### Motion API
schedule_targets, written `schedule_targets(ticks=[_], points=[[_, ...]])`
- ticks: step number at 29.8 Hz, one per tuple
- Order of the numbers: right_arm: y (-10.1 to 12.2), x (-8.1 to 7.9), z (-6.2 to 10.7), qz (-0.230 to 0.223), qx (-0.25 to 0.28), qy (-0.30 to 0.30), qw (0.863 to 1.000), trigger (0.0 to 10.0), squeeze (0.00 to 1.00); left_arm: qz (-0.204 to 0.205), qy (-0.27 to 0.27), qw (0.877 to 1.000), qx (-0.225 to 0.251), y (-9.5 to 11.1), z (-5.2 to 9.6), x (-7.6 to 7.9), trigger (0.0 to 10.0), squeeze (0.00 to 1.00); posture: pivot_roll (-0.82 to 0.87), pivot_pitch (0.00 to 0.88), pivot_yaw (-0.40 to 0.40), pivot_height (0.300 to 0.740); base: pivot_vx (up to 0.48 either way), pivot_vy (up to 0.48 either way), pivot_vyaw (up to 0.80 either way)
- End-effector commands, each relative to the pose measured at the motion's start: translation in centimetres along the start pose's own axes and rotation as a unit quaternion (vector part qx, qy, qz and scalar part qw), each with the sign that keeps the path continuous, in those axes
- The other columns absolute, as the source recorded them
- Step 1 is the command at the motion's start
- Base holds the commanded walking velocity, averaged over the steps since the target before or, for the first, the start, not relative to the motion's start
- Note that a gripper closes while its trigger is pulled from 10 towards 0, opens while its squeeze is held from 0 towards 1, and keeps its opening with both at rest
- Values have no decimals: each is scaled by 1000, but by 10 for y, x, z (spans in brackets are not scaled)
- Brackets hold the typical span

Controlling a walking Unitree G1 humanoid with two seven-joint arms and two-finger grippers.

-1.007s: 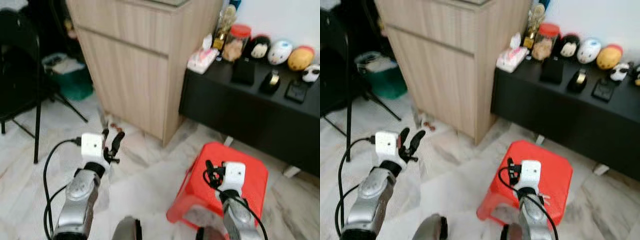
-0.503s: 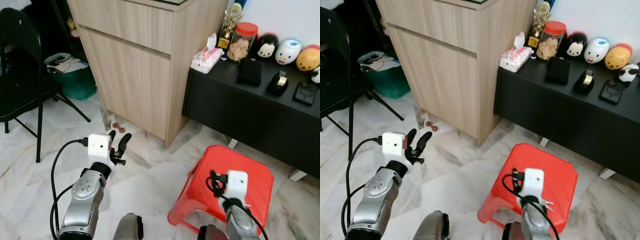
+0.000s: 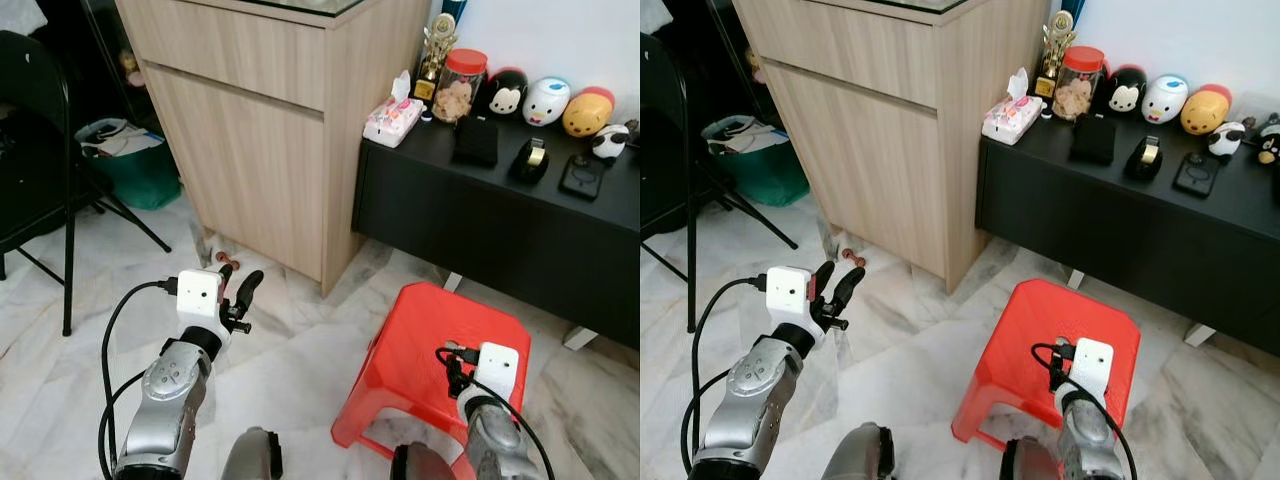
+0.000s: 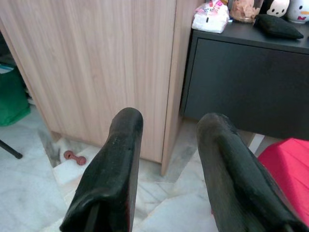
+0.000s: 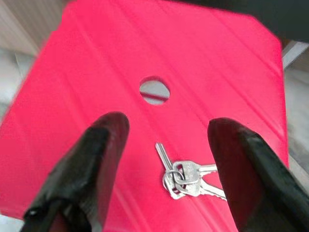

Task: Hang keys on a hook

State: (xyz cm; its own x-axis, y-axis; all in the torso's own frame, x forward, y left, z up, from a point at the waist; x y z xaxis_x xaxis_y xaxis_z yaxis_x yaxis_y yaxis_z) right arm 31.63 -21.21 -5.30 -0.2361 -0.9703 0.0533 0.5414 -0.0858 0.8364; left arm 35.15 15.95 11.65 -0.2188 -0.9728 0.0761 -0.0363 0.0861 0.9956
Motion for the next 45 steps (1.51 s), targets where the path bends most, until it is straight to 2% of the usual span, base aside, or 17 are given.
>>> schedule_targets(ticks=[1, 7, 10, 12, 13, 16, 17, 19, 23, 25, 28, 31, 34, 41, 42, 43, 45], points=[[-7, -2, -1, 7, -24, 3, 1000, 10000, 1000, 2, -5, 1000, 1, 3, 0, 1, 10000, 0, 146, 150, -16, 635, 0, 0, 0], [14, -12, -8, 16, -13, 11, 1000, 10000, 1000, 11, -7, 1000, 14, 10, -4, 5, 10000, 0, 156, 172, -32, 635, 0, 0, 0], [16, -14, -9, 20, -16, 13, 1000, 10000, 1000, 13, -4, 1000, 19, 13, -5, 5, 10000, 0, 155, 174, -34, 635, 0, 0, 0], [16, -13, -9, 23, -17, 12, 1000, 10000, 1000, 12, -1, 1000, 21, 14, -4, 5, 10000, 0, 153, 188, -43, 635, 0, 0, 0], [11, -6, -9, 24, -29, -4, 999, 10000, 1000, 17, 5, 1000, 26, 17, -5, 4, 10000, 0, 152, 203, -50, 635, 0, 0, 0], [7, 2, -8, 18, -34, -19, 999, 10000, 1000, 19, 7, 999, 30, 18, -3, 4, 10000, 0, 154, 212, -60, 635, 0, 0, 0], [5, 7, -8, 14, -34, -25, 999, 10000, 0, 21, 11, 999, 31, 18, 0, 4, 10000, 0, 155, 222, -69, 635, 0, 0, 0], [1, 16, -7, 10, -40, -35, 999, 10000, 0, 25, 18, 999, 33, 19, 3, 3, 10000, 0, 159, 236, -80, 635, 0, 0, 0], [-1, 21, -7, 6, -43, -39, 998, 10000, 0, 26, 22, 999, 34, 19, 7, 3, 10000, 0, 161, 249, -85, 635, 0, 0, 0], [-1, 24, -7, -6, -45, -40, 998, 10000, 0, 27, 23, 999, 34, 20, 10, 3, 10000, 0, 161, 264, -85, 635, 0, 0, 0], [-5, 25, -7, -52, -57, -35, 996, 10000, 0, 25, 25, 999, 34, 24, 16, 5, 10000, 0, 164, 293, -81, 635, 0, 0, 0], [-7, 25, -7, -66, -60, -34, 995, 10000, 0, 24, 26, 999, 38, 28, 19, 6, 10000, 0, 172, 310, -80, 635, 0, 0, 0], [-7, 23, -7, -84, -62, -34, 994, 10000, 0, 21, 28, 998, 43, 36, 23, 6, 10000, 0, 176, 334, -76, 635, 0, 0, 0], [-8, 15, -7, -86, -65, -18, 994, 10000, 0, 19, 26, 999, 35, 37, 27, 9, 10000, 0, 179, 356, -68, 635, 0, 0, 0], [-10, 7, -6, -83, -68, 2, 994, 10000, 0, 19, 25, 999, 33, 37, 28, 9, 10000, 0, 179, 357, -68, 635, 0, 0, 0], [-10, 7, -6, -83, -68, 2, 994, 10000, 0, 19, 25, 999, 33, 37, 28, 9, 10000, 0, 179, 357, -68, 635, 0, 0, 0], [-11, -7, -5, -77, -69, 41, 994, 10000, 0, 19, 25, 999, 30, 36, 28, 10, 10000, 0, 180, 355, -68, 635, 0, 0, 0]])
Point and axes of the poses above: a point about 5 cm out from each wrist's last joint towards the gripper, its own z axis pointing back from the gripper into the wrist, its own y axis along the axis of the wrist's last joint, x = y × z, the point moved 6 cm from there along -z, pointing out of the wrist towards the gripper, and after that the axes turned 6 degrees about z, right-handed, at the moved point
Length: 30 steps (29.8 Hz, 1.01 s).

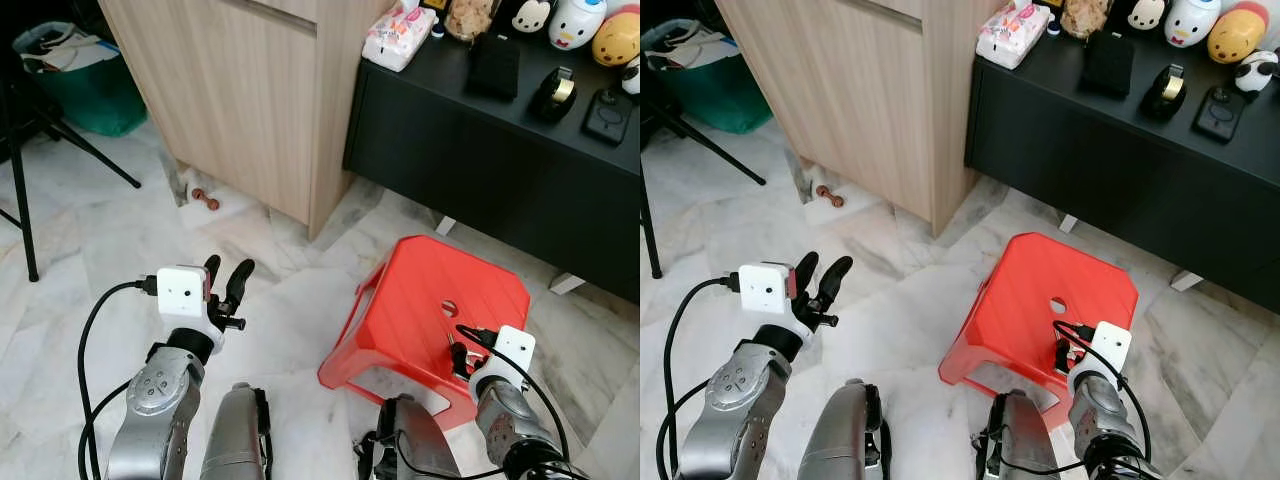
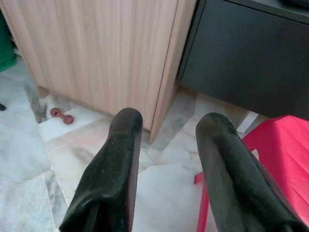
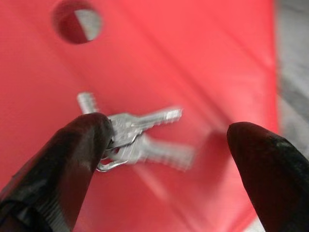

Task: Hang keys on a hook

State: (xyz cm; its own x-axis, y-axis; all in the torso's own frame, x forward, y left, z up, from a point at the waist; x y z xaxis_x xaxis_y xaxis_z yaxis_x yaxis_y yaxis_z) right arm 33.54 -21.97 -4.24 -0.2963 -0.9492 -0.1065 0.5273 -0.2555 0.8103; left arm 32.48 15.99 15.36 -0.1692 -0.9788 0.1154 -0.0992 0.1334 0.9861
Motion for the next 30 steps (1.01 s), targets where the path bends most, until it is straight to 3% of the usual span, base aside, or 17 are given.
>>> schedule_targets(ticks=[1, 7, 16, 17, 18, 20, 30], points=[[-34, -12, 5, 8, -54, 33, 998, 10000, 0, 2, -1, 1000, -7, -2, 4, 2, 10000, 0, 180, 353, -68, 635, 0, 0, 0], [-40, -33, 8, 24, -58, 81, 995, 10000, 0, 1, -2, 1000, -7, -1, 0, 2, 10000, 0, 178, 334, -70, 635, 0, 0, 0], [-43, -36, 10, 48, -58, 93, 993, 10000, 0, 1, 0, 1000, -6, -1, -3, 2, 10000, 0, 174, 322, -75, 635, 0, 0, 0], [-42, -36, 10, 49, -55, 93, 993, 4824, 0, 1, 0, 1000, -5, -1, -3, 2, 10000, 0, 174, 321, -76, 635, 0, 0, 0], [-39, -37, 9, 46, -49, 95, 993, 392, 0, 1, 1, 1000, -5, -1, -3, 1, 10000, 0, 173, 323, -77, 635, 0, 0, 0], [-36, -38, 9, 42, -43, 98, 993, 0, 0, 0, 2, 1000, -6, -2, -3, 1, 10000, 0, 172, 323, -78, 635, 0, 0, 0], [-25, -48, 7, 36, -32, 115, 992, 0, 0, 1, 4, 1000, -7, -3, -5, 0, 10000, 0, 167, 320, -80, 635, 0, 0, 0]])
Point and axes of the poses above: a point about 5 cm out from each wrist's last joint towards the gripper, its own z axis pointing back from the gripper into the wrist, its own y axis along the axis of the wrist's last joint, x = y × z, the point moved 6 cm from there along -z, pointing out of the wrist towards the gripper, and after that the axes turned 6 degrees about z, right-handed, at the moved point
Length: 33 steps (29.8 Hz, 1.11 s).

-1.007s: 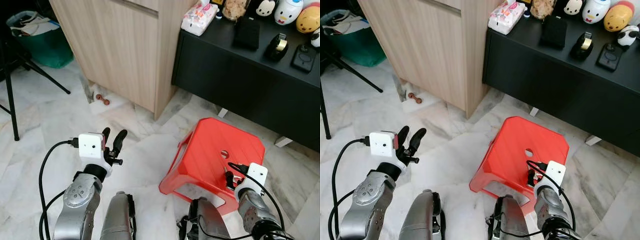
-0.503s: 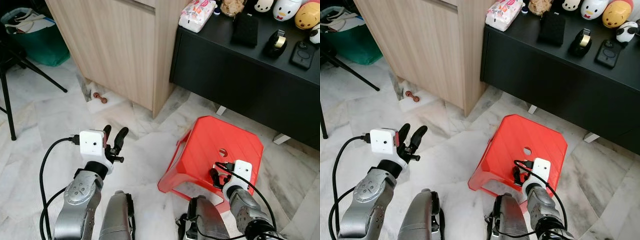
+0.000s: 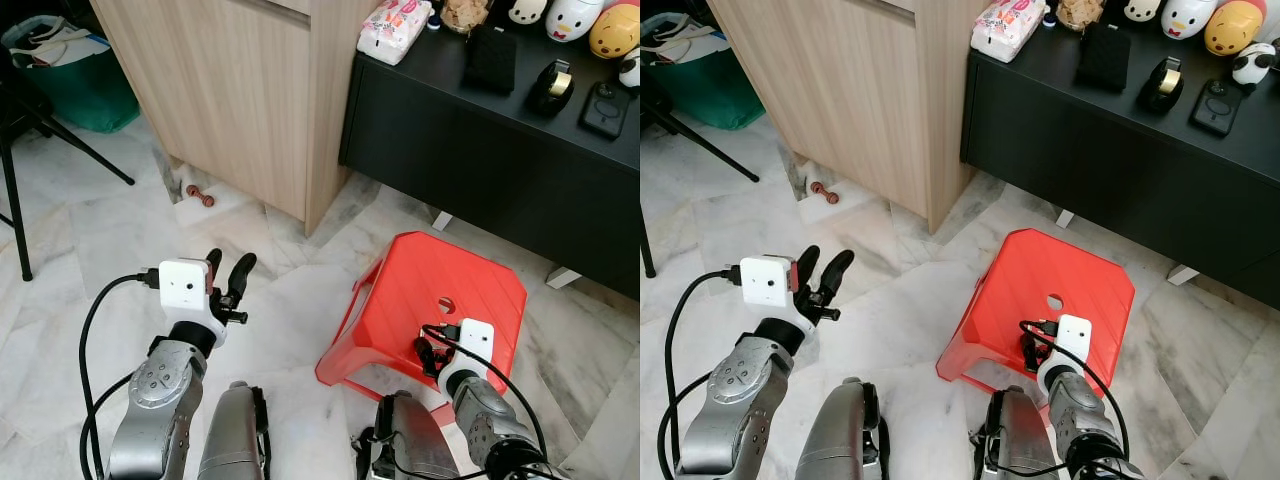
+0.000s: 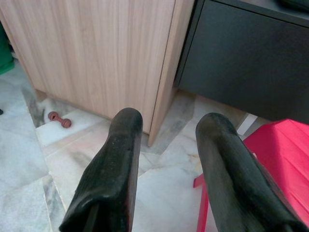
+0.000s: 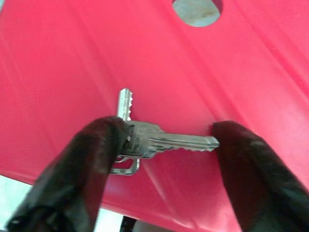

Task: Hang keys on a hook

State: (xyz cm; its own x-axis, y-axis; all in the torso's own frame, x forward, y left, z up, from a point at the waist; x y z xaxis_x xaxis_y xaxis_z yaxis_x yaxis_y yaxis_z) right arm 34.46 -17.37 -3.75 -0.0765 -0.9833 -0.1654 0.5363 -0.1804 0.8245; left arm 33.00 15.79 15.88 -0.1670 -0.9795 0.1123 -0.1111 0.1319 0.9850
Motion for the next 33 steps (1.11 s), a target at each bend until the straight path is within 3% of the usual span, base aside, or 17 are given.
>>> schedule_targets(ticks=[1, 7, 16, 21, 28, 29, 30, 33], points=[[-21, -4, 3, -8, -33, 8, 999, 0, 0, 3, 3, 1000, -12, -8, 1, -1, 10000, 0, 167, 319, -80, 635, 0, 0, 0], [-10, -3, 1, -34, -13, 0, 999, 0, 0, 3, 7, 1000, -13, -8, 0, -2, 10000, 0, 166, 316, -82, 635, 0, 0, 0], [39, -9, 1, -63, 99, 20, 993, 0, 0, 0, 11, 1000, -13, -8, -1, -5, 10000, 0, 166, 314, -85, 635, 0, 0, 0], [49, -15, 1, -66, 118, 34, 990, 0, 0, -1, 12, 1000, -14, -9, -2, -6, 10000, 0, 167, 311, -85, 635, 0, 0, 0], [42, -18, 1, -60, 106, 40, 992, 0, 0, -7, 14, 1000, -19, -11, -2, -7, 10000, 0, 169, 309, -85, 635, 0, 0, 0], [40, -18, 1, -58, 104, 39, 992, 980, 0, -7, 14, 1000, -19, -11, -2, -7, 10000, 0, 169, 309, -85, 635, 0, 0, 0], [37, -17, 1, -54, 99, 34, 993, 10000, 0, -8, 14, 1000, -20, -11, -2, -7, 10000, 0, 169, 309, -85, 635, 0, 0, 0], [29, -8, 1, -51, 86, 11, 995, 10000, 0, -10, 13, 1000, -20, -11, -2, -7, 10000, 0, 171, 309, -84, 635, 0, 0, 0]])
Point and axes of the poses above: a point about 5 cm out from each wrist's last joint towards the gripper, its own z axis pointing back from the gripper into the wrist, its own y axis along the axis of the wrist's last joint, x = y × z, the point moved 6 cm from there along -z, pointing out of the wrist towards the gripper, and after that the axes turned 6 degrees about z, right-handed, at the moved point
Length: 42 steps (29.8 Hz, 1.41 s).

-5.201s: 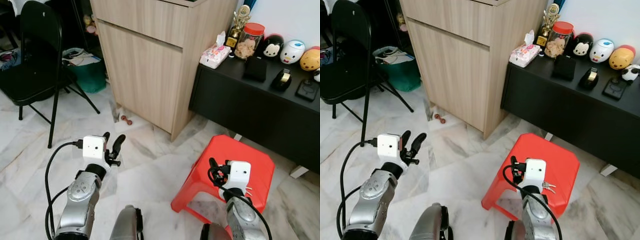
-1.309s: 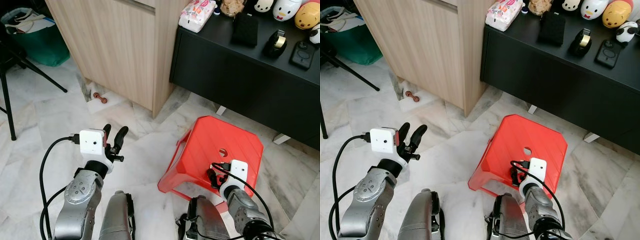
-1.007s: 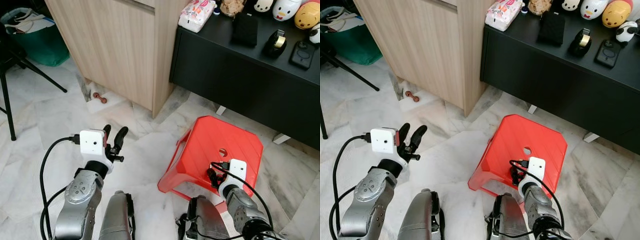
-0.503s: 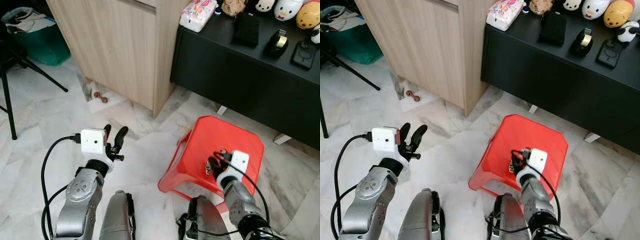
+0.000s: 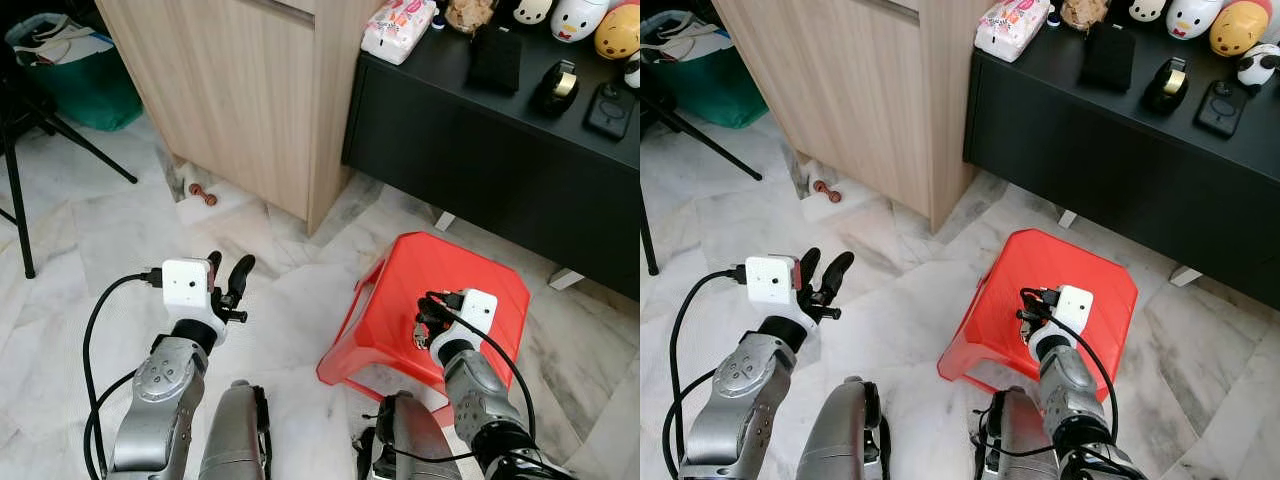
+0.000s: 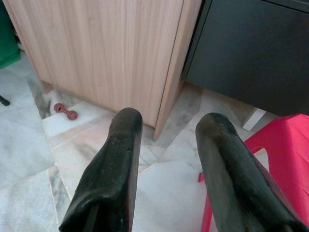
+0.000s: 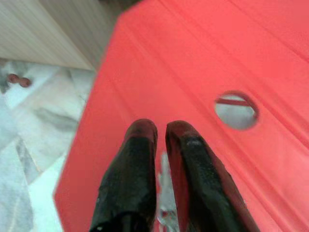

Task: Hang keys on a hook

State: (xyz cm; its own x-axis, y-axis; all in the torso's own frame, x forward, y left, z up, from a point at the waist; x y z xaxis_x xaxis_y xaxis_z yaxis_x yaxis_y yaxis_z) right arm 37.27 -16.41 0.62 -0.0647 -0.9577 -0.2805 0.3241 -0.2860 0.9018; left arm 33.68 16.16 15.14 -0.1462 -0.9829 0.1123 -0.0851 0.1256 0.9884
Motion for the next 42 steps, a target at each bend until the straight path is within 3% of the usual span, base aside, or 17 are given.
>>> schedule_targets(ticks=[1, 2, 3, 6, 12, 13, 14, 15, 28, 29, 30, 31, 32, 35, 39, 41, 42], points=[[-22, 16, 8, 15, -35, -26, 999, 10000, 0, -9, 3, 1000, -8, -4, 3, -2, 10000, 0, 171, 309, -84, 635, 0, 0, 0], [-22, 17, 9, 19, -37, -27, 999, 10000, 0, -9, 3, 1000, -8, -4, 3, -2, 10000, 0, 171, 309, -84, 635, 0, 0, 0], [-23, 16, 9, 56, -40, -18, 997, 10000, 1000, -8, 3, 1000, -8, -4, 3, -2, 10000, 0, 167, 310, -84, 635, 0, 0, 0], [-25, 13, 10, 128, -48, 0, 991, 10000, 1000, -6, 2, 1000, -9, -5, 3, -1, 10000, 0, 163, 309, -86, 635, 0, 0, 0], [-28, 19, 9, 148, -69, -13, 986, 10000, 1000, -4, 0, 1000, -10, -6, 3, 0, 10000, 0, 165, 307, -89, 635, 0, 0, 0], [-30, 18, 9, 152, -73, -9, 986, 10000, 643, -4, 0, 1000, -10, -6, 3, 0, 10000, 0, 166, 307, -88, 635, 0, 0, 0], [-31, 17, 9, 155, -76, -6, 985, 10000, 643, -3, 0, 1000, -10, -6, 3, 0, 10000, 0, 166, 307, -88, 635, 0, 0, 0], [-32, 16, 9, 157, -78, -4, 985, 10000, 0, -3, 0, 1000, -10, -6, 3, 0, 10000, 0, 166, 307, -88, 635, 0, 0, 0], [-56, 5, 14, 165, -129, 27, 977, 10000, 0, -3, -1, 1000, -11, -7, 4, 1, 10000, 0, 166, 312, -92, 635, 0, 0, 0], [-58, 7, 15, 168, -135, 22, 976, 7529, 0, -3, -1, 1000, -12, -7, 4, 1, 10000, 0, 167, 312, -92, 635, 0, 0, 0], [-58, 7, 15, 168, -135, 22, 976, 7529, 0, -3, -1, 1000, -12, -7, 4, 1, 10000, 0, 167, 312, -92, 635, 0, 0, 0], [-59, 9, 16, 171, -137, 18, 976, 4745, 0, -3, -1, 1000, -12, -7, 4, 1, 10000, 0, 167, 312, -92, 635, 0, 0, 0], [-60, 10, 16, 170, -139, 16, 975, 3765, 0, -3, -1, 1000, -12, -7, 4, 1, 10000, 0, 167, 312, -92, 635, 0, 0, 0], [-62, 12, 17, 169, -142, 13, 975, 4196, 0, -2, 0, 1000, -13, -8, 5, 1, 10000, 0, 168, 314, -92, 635, 0, 0, 0], [-63, 12, 17, 175, -145, 15, 974, 2824, 0, -1, -1, 1000, -14, -9, 6, 2, 10000, 0, 165, 316, -92, 635, 0, 0, 0], [-63, 12, 17, 178, -146, 14, 973, 2824, 0, -1, -2, 1000, -15, -9, 6, 2, 10000, 0, 165, 316, -92, 635, 0, 0, 0], [-63, 13, 17, 180, -148, 13, 972, 10000, 0, 0, -2, 1000, -15, -9, 5, 2, 10000, 0, 164, 316, -91, 635, 0, 0, 0]])
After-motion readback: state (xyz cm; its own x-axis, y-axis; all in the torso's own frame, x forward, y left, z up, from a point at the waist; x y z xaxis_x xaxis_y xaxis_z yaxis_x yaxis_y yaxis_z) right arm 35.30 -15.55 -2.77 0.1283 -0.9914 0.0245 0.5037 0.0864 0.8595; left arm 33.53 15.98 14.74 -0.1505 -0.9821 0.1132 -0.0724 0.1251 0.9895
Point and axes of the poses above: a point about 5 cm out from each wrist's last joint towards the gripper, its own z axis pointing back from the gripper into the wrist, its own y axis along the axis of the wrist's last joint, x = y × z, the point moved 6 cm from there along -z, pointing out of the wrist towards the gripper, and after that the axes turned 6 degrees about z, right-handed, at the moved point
